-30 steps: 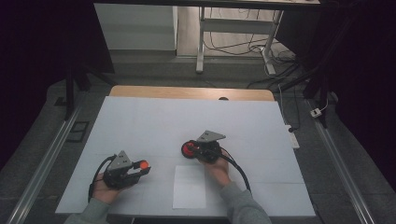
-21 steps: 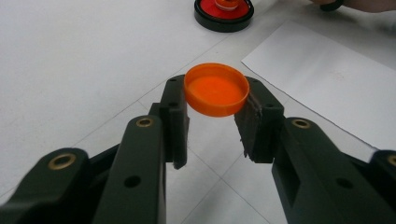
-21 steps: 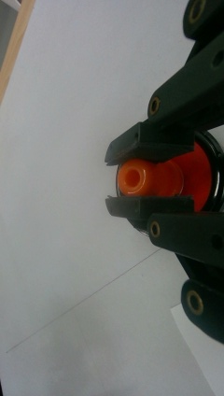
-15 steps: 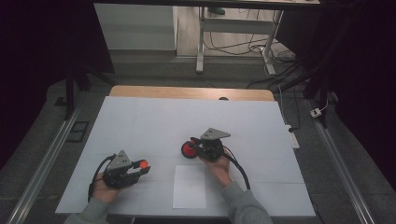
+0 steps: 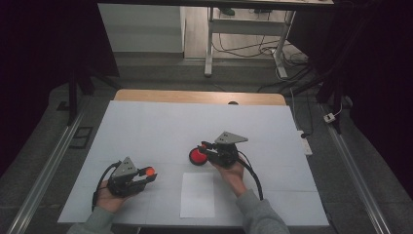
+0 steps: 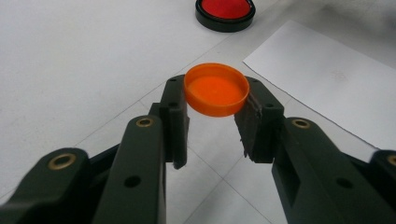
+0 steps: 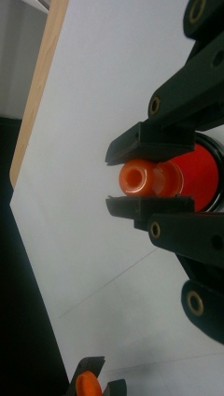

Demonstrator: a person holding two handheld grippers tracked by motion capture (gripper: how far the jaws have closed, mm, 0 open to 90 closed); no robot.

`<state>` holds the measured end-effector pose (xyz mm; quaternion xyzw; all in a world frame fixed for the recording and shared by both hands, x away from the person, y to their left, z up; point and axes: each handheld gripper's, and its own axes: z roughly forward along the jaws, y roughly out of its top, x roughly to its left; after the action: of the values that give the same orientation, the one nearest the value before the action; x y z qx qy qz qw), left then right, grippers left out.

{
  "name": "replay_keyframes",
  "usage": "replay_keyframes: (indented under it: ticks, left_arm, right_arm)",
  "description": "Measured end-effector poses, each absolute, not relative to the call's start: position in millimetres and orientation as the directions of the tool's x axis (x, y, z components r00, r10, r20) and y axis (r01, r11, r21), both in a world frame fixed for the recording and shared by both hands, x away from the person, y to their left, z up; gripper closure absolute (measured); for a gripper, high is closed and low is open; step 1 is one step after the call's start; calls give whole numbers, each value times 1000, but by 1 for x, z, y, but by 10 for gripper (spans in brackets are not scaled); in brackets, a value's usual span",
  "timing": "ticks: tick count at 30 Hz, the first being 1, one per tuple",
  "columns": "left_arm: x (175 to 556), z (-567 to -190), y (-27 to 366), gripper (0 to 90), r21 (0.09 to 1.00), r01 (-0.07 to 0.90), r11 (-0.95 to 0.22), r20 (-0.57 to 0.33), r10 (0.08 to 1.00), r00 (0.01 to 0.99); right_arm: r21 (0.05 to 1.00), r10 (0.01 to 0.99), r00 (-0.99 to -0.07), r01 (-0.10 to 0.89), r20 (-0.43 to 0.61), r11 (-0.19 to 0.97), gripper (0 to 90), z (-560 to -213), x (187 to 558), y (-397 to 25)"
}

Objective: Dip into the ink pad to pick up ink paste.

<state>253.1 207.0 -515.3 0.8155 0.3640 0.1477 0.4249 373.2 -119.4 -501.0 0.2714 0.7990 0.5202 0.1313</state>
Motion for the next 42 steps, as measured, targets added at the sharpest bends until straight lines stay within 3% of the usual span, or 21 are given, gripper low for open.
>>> replay_keyframes:
  ticks: [42]
  left_arm:
    - [254, -515, 207, 647, 801, 468, -375, -68, 719, 692]
  right_arm:
    - [919, 532, -844, 261, 68, 296, 721, -484, 324, -165]
